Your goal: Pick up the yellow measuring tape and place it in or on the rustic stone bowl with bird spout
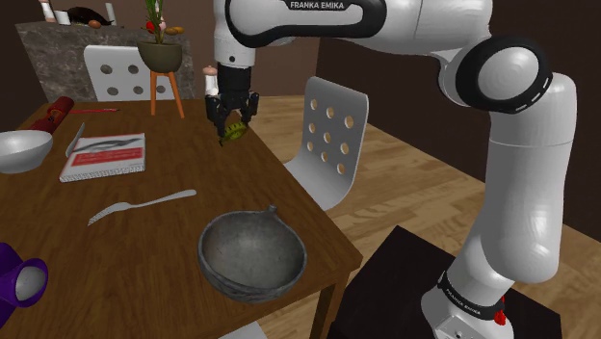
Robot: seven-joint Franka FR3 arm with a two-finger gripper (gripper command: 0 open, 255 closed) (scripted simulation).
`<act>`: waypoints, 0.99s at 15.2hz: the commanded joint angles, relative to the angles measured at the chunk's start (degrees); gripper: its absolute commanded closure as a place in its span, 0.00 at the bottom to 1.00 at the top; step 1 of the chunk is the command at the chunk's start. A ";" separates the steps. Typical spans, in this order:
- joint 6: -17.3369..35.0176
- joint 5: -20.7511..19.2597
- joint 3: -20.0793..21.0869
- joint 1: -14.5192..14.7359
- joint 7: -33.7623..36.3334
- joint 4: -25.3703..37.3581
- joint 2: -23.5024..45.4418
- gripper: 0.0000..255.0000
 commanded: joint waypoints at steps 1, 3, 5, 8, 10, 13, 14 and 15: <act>-1.76 -0.06 0.01 0.12 -0.04 1.92 0.20 1.00; -3.53 -0.19 0.03 0.35 0.00 4.11 0.63 1.00; -5.35 -0.37 0.05 0.61 0.04 6.46 1.16 1.00; -8.24 -0.70 0.07 1.09 0.11 10.34 2.18 1.00; -7.47 -0.20 0.41 1.16 0.84 7.53 0.08 1.00; -5.03 1.34 1.44 1.54 3.01 -0.55 -5.78 1.00; -4.39 1.83 1.79 1.76 3.73 -2.86 -7.53 1.00; -3.83 2.32 2.15 2.01 4.47 -5.01 -9.21 1.00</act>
